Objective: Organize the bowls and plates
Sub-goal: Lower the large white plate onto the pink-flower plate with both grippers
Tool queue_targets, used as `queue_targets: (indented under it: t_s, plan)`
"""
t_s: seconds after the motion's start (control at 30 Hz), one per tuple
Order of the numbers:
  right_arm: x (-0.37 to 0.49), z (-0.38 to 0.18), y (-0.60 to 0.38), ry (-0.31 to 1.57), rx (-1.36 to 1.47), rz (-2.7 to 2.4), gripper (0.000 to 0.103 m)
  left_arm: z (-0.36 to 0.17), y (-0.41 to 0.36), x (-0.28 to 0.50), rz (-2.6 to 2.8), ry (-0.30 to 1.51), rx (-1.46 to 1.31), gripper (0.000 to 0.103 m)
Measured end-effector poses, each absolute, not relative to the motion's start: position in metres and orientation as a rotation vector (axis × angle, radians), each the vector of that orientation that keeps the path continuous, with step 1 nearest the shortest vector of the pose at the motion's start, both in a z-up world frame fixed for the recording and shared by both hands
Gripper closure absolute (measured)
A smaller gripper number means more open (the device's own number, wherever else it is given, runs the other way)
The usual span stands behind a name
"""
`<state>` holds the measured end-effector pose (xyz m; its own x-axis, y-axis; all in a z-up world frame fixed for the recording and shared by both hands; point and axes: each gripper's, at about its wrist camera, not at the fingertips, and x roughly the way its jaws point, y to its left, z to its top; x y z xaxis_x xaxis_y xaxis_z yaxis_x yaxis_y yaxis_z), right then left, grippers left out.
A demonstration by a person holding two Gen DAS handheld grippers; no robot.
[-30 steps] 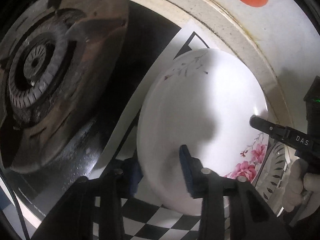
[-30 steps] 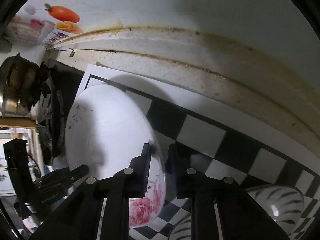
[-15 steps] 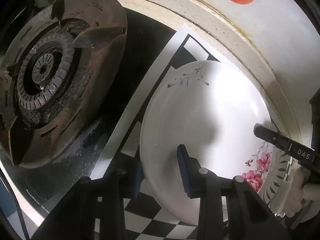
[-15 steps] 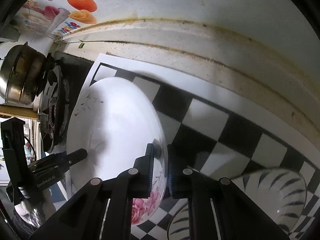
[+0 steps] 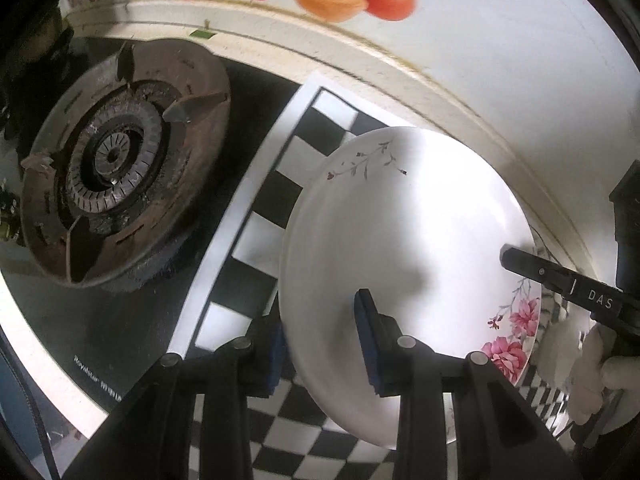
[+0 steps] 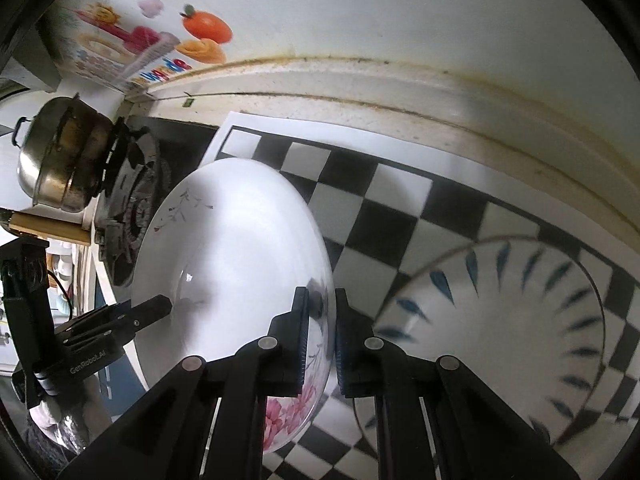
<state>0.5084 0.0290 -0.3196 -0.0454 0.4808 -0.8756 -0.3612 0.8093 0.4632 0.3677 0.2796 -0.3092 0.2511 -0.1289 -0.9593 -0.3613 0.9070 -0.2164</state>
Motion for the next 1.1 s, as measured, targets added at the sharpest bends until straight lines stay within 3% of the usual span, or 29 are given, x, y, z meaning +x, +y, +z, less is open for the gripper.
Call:
queue_targets:
  t_s: [0.27, 0.6, 1.1]
  plan:
    - [0.464, -0.286, -0.026, 1.411, 0.158, 0.642, 0.09, -0.253, 0.218, 0.329, 0.086, 1.292, -0.361, 0.073]
    - [0.4, -0.262, -0.101, 1.369, 0.229, 0.548, 0.09, -0.222, 0.155, 0.292, -0.037, 1.299, -0.259, 0.073]
    - [0.298, -0.281, -0.196, 1.348, 0.356, 0.403, 0.09, -0.264, 0.089, 0.273, -0.181, 1.367, -0.101, 0.073]
